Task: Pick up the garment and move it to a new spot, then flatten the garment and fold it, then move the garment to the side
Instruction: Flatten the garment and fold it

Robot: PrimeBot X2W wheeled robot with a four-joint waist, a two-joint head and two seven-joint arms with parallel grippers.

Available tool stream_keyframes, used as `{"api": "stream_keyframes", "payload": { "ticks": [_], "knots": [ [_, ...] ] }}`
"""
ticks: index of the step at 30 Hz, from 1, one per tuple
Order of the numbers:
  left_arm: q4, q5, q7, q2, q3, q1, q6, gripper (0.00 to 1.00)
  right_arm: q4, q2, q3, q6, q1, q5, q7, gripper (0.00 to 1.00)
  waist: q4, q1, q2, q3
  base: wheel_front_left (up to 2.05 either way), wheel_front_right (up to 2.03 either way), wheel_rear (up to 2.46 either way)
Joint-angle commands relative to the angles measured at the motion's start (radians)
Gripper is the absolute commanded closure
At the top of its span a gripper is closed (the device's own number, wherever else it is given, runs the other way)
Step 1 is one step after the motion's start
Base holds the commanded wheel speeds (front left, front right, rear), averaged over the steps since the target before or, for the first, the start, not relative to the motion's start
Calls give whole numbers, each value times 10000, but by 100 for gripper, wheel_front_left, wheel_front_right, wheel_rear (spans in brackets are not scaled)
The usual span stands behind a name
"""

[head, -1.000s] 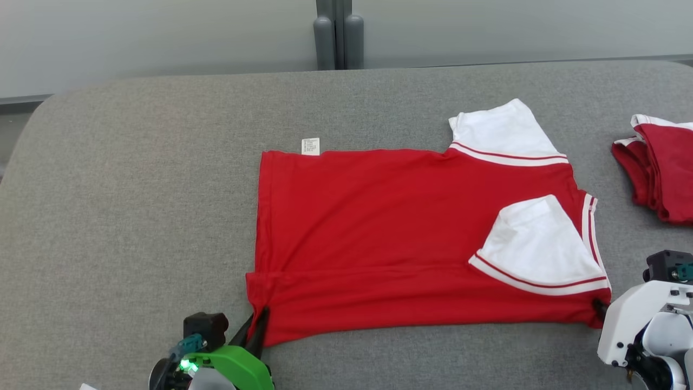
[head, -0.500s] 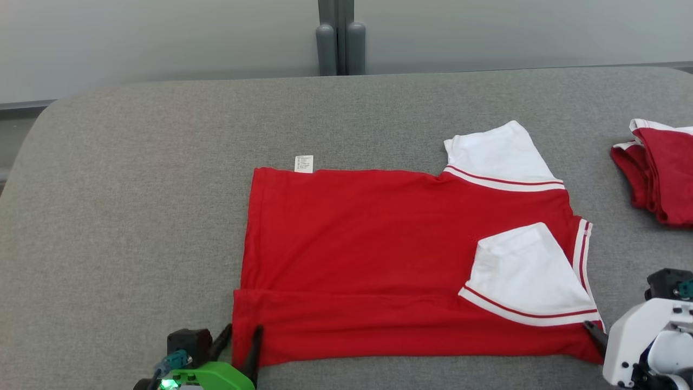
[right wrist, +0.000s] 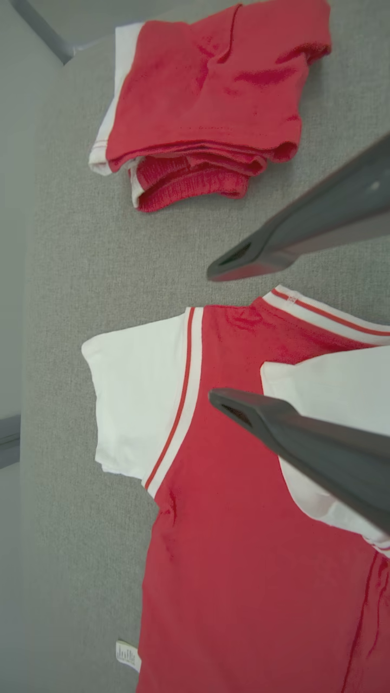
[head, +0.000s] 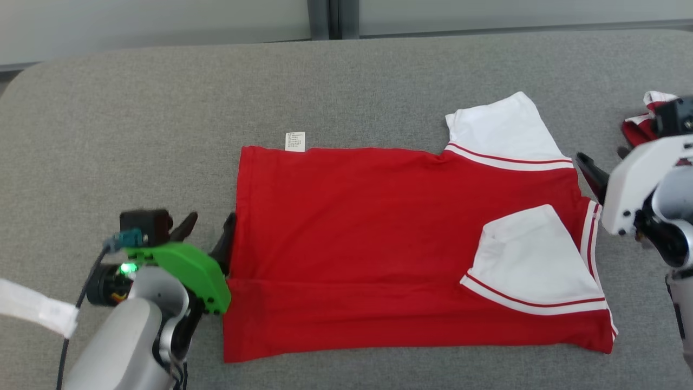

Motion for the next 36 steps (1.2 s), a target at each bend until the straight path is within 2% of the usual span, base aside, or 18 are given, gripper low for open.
{"api": "stream_keyframes", "payload": {
  "ticks": [1, 6, 13, 18, 24, 27, 29, 30, 31, 36],
  "knots": [
    [100, -82, 226, -64, 19, -473, -76, 0, 212, -162, 298, -5, -470, 17, -118, 0, -5, 0, 0, 442, 0, 0, 0],
    [844, -347, 1097, -501, -21, -2184, -168, 0, 1448, -408, 1343, -7, -2150, 108, -419, 0, 47, 0, 0, 1245, 0, 0, 0],
    [1977, -58, 1621, -680, -298, -3871, -373, 0, 3038, -1059, 2541, -7, -3857, -493, -1496, 0, 32, 0, 0, 2376, 0, 0, 0],
    [2462, 119, 1548, -744, -402, -4492, -432, 0, 3915, -1140, 2919, -7, -4581, -432, -2109, 0, 27, 0, 0, 2898, 0, 0, 0],
    [3020, 202, 1621, -887, -728, -4630, -718, 0, 4550, -1297, 3378, -7, -5130, -76, -2423, 0, 67, 0, 0, 3220, 0, 0, 0],
    [3160, 148, 1656, -1138, -959, -4564, -952, 0, 4827, -1329, 3373, -7, -5273, 99, -2588, 0, 142, 0, 0, 3322, 0, 0, 0],
    [3262, 225, 1700, -1214, -1131, -4534, -1019, 55, 4956, -1387, 3390, -7, -5370, 127, -2671, 0, 187, 0, 0, 3366, 0, 0, 0],
    [3288, 268, 1644, -1214, -1165, -4530, -970, 74, 5030, -1399, 3370, -7, -5394, 137, -2692, 0, 203, 0, 0, 3380, 0, 0, 0],
    [3323, 297, 1629, -1203, -1200, -4534, -928, 100, 5121, -1418, 3343, -7, -5421, 157, -2725, 0, 227, 0, 0, 3408, 0, 0, 0],
    [3309, 489, 1388, -1234, -1422, -4488, -1006, 100, 5540, -1554, 3024, -7, -5668, 166, -2700, 0, 437, 0, 0, 3572, 0, 0, 0]
  ]
}}
